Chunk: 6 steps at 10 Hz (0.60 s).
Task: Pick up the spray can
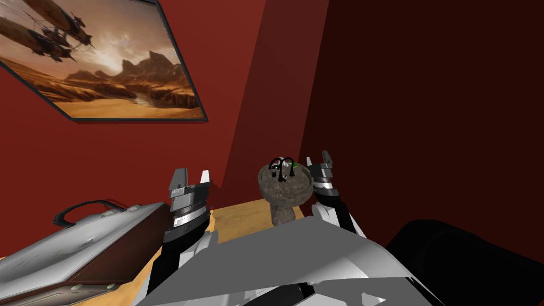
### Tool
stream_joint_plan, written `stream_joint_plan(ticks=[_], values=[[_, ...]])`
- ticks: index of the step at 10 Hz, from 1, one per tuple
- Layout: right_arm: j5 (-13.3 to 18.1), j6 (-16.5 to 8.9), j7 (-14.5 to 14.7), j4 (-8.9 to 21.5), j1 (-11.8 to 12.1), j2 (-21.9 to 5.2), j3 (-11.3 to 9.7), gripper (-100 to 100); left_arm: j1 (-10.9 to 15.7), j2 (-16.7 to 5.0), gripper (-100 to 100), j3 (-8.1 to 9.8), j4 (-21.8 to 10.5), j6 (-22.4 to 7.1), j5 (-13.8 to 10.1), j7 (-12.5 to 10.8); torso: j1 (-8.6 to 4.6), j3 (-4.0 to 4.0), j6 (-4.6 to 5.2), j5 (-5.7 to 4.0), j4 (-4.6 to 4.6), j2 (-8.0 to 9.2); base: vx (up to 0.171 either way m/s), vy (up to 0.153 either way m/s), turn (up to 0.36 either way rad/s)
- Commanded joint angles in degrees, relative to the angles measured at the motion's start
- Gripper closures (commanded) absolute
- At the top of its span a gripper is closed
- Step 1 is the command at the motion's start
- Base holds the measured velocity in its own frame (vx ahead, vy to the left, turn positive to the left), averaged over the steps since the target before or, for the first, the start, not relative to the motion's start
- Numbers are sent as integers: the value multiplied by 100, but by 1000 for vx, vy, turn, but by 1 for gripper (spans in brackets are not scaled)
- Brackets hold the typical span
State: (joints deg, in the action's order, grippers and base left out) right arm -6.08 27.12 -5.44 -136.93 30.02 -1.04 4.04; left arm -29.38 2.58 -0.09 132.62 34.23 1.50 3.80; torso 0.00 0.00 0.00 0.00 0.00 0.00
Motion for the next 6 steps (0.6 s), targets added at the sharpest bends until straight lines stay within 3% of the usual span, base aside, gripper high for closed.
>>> stream_joint_plan(ticks=[1,4,6], values=[[45,-9,119,172,-57,-211,-17,-100,0,0,0,0,0,0,0,0,0,0,0,0,0,0,-50,51,-34],[151,-20,415,578,-199,-512,-47,-100,1,1,0,-1,0,0,0,0,42,19,0,9,7,34,-94,111,-53],[245,-22,697,896,-336,-717,-66,-100,1,1,0,-1,0,0,0,0,53,25,0,12,9,43,-112,161,-50]])
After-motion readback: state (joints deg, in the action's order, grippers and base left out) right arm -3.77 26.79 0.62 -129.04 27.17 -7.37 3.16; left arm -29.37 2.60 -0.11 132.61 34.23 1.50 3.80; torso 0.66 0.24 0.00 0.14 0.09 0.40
